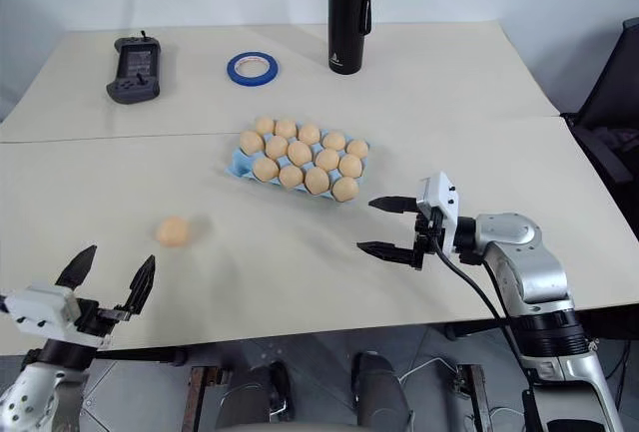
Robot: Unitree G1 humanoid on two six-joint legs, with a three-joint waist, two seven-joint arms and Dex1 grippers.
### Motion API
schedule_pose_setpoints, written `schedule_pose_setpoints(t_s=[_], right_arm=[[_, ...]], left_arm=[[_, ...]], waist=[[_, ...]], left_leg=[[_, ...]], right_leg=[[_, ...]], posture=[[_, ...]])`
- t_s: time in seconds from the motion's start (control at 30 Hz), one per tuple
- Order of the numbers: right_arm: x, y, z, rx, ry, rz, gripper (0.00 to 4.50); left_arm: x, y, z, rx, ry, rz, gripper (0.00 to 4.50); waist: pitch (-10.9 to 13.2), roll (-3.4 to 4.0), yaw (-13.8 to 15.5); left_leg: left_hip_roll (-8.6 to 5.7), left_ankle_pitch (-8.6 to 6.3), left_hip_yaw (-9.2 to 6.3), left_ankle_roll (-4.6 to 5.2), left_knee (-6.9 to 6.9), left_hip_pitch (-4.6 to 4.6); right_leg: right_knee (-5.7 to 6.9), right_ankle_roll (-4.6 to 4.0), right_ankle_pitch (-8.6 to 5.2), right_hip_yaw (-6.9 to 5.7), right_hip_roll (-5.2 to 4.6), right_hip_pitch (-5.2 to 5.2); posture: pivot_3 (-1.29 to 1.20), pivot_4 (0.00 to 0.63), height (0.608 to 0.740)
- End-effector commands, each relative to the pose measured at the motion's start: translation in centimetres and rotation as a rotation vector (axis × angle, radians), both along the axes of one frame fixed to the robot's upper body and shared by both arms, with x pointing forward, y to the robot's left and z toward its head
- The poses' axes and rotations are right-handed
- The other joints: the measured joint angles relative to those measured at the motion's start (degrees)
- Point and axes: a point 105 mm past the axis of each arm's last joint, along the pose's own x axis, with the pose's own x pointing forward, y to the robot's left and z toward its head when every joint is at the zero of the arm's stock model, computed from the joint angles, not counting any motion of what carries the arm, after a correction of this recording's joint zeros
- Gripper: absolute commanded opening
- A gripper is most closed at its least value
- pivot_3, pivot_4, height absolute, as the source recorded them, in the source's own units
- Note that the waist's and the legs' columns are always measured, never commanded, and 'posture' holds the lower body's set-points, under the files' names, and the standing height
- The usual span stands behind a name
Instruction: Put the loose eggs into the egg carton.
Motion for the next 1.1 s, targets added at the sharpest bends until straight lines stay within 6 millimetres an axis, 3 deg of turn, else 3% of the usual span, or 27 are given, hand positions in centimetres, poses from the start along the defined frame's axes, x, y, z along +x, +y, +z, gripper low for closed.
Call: schedule_pose_setpoints(t_s=[0.03,0.47,0.57,0.8,0.9,1.1], right_arm=[[-0.4,0.9,0.8,0.017,-0.042,0.018,4.49],[-0.4,0.7,0.3,0.016,-0.050,-0.003,4.49],[-0.3,0.6,0.1,0.013,-0.050,-0.007,4.50],[-0.6,-0.1,-0.1,0.036,-0.055,-0.027,4.50],[-0.6,-0.5,0.0,0.080,-0.061,-0.057,4.50],[-1.3,-0.8,-0.4,0.112,-0.057,-0.078,4.50]], left_arm=[[1.6,-0.5,0.1,0.029,-0.011,-0.015,4.50],[6.6,-1.5,-2.0,0.001,0.038,-0.119,4.50],[7.0,-2.0,-1.8,-0.001,0.023,-0.153,3.87],[7.0,-2.1,-1.9,0.016,0.033,-0.195,1.76],[7.4,-2.1,-1.0,0.053,0.018,-0.220,1.60],[10.4,-2.3,2.3,0.089,-0.025,-0.295,1.58]], waist=[[0.0,0.00,0.1],[0.0,0.00,0.9],[0.0,0.01,1.3],[0.0,0.01,1.6],[0.0,0.01,1.6],[0.0,0.01,2.1]], left_leg=[[0.00,0.01,0.00,0.01,0.00,0.00],[0.03,0.14,0.05,0.24,0.01,-0.02],[0.03,0.14,0.05,0.22,0.03,0.00],[0.03,0.15,0.05,0.23,0.00,0.00],[0.03,0.15,0.06,0.23,0.00,0.00],[0.03,0.13,0.04,0.12,0.04,0.00]], right_leg=[[0.02,0.01,0.00,-0.01,0.00,0.00],[0.12,0.04,0.02,-0.09,0.01,-0.05],[0.14,0.02,0.03,-0.10,0.01,-0.05],[0.12,0.03,0.04,-0.14,0.00,-0.04],[0.13,0.03,0.04,-0.16,-0.01,-0.04],[0.14,-0.01,0.10,-0.22,-0.01,-0.02]], posture=[[0.00,0.150,0.740],[0.00,0.150,0.740],[0.00,0.150,0.740],[0.00,0.150,0.740],[0.00,0.150,0.740],[0.00,0.150,0.740]])
